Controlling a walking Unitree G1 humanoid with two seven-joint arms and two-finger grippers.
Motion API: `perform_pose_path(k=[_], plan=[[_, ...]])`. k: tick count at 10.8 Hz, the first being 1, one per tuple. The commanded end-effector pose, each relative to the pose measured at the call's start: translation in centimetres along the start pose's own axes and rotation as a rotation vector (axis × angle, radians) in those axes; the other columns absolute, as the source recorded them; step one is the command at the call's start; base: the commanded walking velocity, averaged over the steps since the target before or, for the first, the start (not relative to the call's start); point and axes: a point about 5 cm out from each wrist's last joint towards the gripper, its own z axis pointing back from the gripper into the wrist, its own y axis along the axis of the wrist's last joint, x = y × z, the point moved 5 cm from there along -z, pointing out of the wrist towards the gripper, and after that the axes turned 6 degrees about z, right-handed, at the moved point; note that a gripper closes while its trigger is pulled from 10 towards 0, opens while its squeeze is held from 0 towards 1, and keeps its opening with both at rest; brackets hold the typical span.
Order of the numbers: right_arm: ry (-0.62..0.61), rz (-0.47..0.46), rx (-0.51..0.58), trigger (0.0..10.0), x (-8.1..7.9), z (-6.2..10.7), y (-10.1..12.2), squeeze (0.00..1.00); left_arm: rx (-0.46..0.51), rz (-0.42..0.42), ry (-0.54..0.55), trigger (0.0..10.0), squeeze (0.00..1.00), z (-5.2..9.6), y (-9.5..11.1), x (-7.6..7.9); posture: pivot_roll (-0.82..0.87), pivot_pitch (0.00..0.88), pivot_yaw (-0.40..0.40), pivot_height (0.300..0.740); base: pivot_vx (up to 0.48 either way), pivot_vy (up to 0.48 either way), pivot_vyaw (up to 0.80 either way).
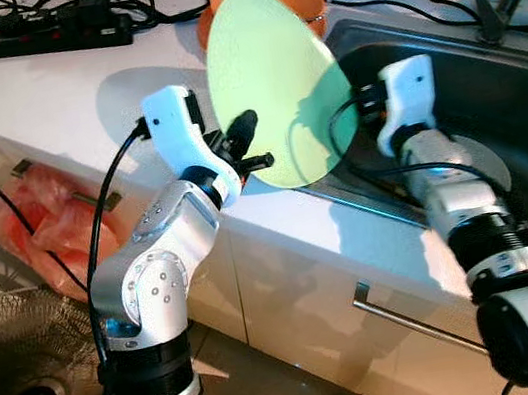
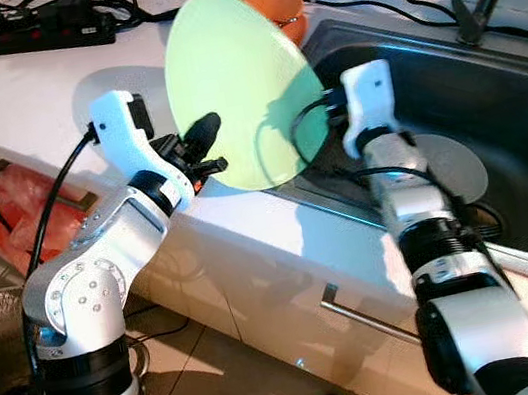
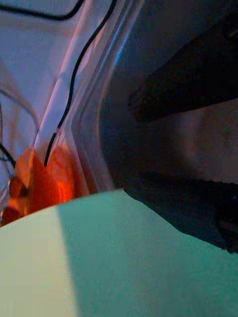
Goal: Kitchen organization
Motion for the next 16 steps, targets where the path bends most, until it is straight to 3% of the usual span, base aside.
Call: perform_pose_path(k=[1,3,5,9,10,11,13,14,16], plan=[[-0.046,-0.005,0.001,10.0,1.4,-0.1,0.2,0.0,-0.009,-0.043,-0.045,10.0,0.0,0.1,-0.3,1.1,0.11,0.1,-0.045,0.74,0.0,0.0,0.0],[-0.086,-0.001,0.013,10.0,2.5,-0.1,0.5,0.0,0.07,-0.151,-0.098,10.0,0.0,0.0,1.0,2.5,0.12,0.086,-0.046,0.74,0.0,0.0,0.0],[-0.157,-0.006,0.032,10.0,4.3,-0.1,1.3,0.0,0.18,-0.2,-0.148,10.0,0.0,-0.1,3.1,3.8,0.11,0.075,-0.036,0.74,0.0,0.0,0.0],[-0.269,-0.049,0.032,10.0,6.7,0.3,1.5,0.0,0.299,-0.268,-0.141,10.0,0.0,-0.9,5.3,3.7,0.09,0.065,-0.017,0.74,0.0,0.0,0.0],[-0.248,-0.161,0.041,10.0,6.1,-0.1,1.8,0.0,0.363,-0.265,-0.179,10.0,0.0,-1.3,6.2,4.0,0.08,0.064,-0.011,0.74,0.0,0.0,0.0],[-0.235,-0.207,0.047,10.0,5.7,-0.2,2.0,0.0,0.395,-0.248,-0.199,10.0,0.0,-1.3,6.7,4.3,0.08,0.073,-0.011,0.74,0.0,0.0,0.0],[-0.169,-0.495,0.047,10.0,4.0,-0.1,1.5,0.0,0.499,-0.147,-0.295,10.0,0.0,-0.9,7.8,4.8,0.07,0.065,-0.005,0.74,0.0,0.0,0.0],[-0.166,-0.515,0.045,10.0,3.9,-0.1,1.4,0.0,0.507,-0.141,-0.303,10.0,0.0,-0.9,7.8,4.8,0.07,0.065,-0.002,0.74,0.0,0.0,0.0],[-0.112,-0.688,0.055,10.0,2.6,-0.4,1.7,0.0,0.542,-0.103,-0.335,10.0,0.0,-1.2,8.3,5.0,0.07,0.071,0.008,0.74,0.0,0.0,0.0]])
